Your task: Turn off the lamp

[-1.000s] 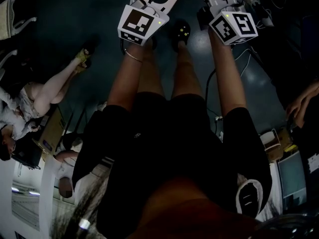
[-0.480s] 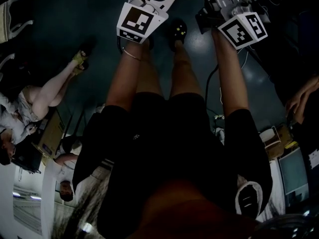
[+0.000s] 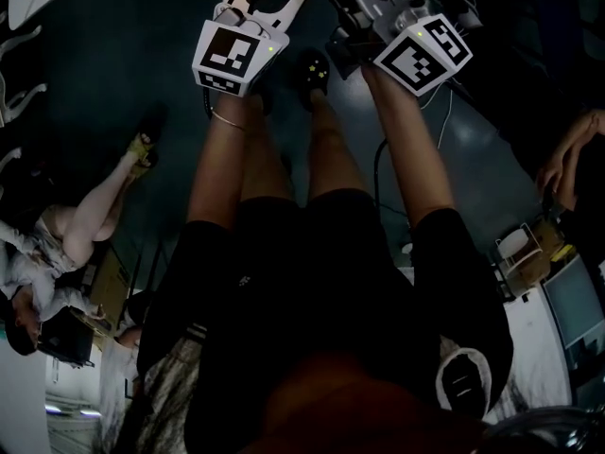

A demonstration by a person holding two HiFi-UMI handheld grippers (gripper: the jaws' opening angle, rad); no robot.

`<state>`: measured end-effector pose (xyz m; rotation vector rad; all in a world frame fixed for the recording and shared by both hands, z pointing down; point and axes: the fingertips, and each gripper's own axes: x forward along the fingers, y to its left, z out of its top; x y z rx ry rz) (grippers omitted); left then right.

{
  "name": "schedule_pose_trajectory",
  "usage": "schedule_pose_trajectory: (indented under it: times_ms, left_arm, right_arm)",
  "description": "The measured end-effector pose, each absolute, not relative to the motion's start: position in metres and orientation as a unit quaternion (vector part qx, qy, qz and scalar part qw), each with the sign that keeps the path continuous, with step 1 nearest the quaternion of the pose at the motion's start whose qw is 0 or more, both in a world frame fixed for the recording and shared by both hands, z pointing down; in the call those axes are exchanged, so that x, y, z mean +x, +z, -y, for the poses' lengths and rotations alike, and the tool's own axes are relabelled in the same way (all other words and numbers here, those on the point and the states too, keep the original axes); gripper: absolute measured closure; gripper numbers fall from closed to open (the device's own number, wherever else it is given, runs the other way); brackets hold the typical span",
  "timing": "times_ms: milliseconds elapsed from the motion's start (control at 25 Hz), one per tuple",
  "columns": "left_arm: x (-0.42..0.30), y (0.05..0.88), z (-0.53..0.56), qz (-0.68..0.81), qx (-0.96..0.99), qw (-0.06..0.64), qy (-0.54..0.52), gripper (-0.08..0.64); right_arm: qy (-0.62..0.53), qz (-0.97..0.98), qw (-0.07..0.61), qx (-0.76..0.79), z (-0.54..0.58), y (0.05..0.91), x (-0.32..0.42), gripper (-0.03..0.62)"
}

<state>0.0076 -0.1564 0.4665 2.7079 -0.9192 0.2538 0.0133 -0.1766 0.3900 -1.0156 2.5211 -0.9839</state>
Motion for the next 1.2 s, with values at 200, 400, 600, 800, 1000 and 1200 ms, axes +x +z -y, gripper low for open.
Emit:
schedule_pose_trajectory:
  times_ms: [200,400,600,800,1000,1200]
  left_arm:
    - [0.014,0.458,0.157,0.327,0.934,0.128,0.069,0.523]
    - [0.021,0.452,0.152,0.327,0.936,0.114,0.064,0.538]
    - [0.023,0.450,0.148,0.316,0.937,0.138,0.049,0.541]
    - [0.026,0.447,0.148,0.306,0.939,0.149,0.042,0.543]
    - [0.026,0.443,0.146,0.302,0.937,0.164,0.059,0.543]
    - [0.028,0.429,0.148,0.290,0.941,0.167,0.052,0.543]
  right_arm:
    - [-0.335,-0.864,0.127,-0.354,0.175,0.390,0.021,0.584]
    - [-0.325,-0.863,0.137,-0.361,0.176,0.387,0.028,0.584]
    - [-0.276,-0.878,0.106,-0.377,0.171,0.387,0.027,0.583]
    - [-0.242,-0.878,0.100,-0.400,0.163,0.387,0.044,0.581]
    - [-0.254,-0.861,0.099,-0.430,0.154,0.403,0.067,0.581]
    - [-0.273,-0.851,0.089,-0.440,0.149,0.423,0.069,0.581]
